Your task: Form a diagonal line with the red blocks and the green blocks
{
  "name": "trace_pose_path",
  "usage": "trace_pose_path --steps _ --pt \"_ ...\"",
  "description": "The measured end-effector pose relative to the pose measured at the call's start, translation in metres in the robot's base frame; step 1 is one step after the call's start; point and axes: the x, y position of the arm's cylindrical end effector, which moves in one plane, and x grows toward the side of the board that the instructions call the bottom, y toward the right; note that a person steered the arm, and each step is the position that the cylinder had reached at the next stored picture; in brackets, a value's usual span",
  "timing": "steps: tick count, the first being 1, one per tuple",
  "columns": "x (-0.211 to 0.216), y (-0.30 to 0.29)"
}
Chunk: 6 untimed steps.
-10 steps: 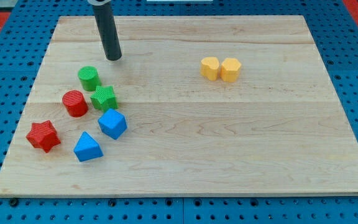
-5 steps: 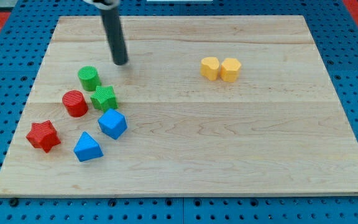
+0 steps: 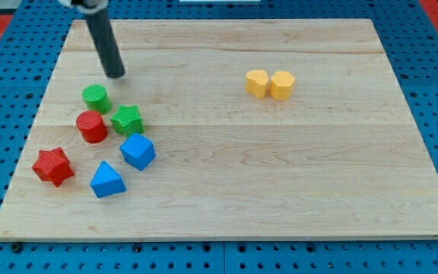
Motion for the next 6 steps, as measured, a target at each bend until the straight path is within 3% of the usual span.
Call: trace_pose_path --steps 1,2,3,4,5,6 --pt "0.057 -0.031" --pt "0.129 -0.009" --pt "0.106 -0.003" --pt "0.085 0.069" --pt "0.12 0.096" --pt "0.125 0.046"
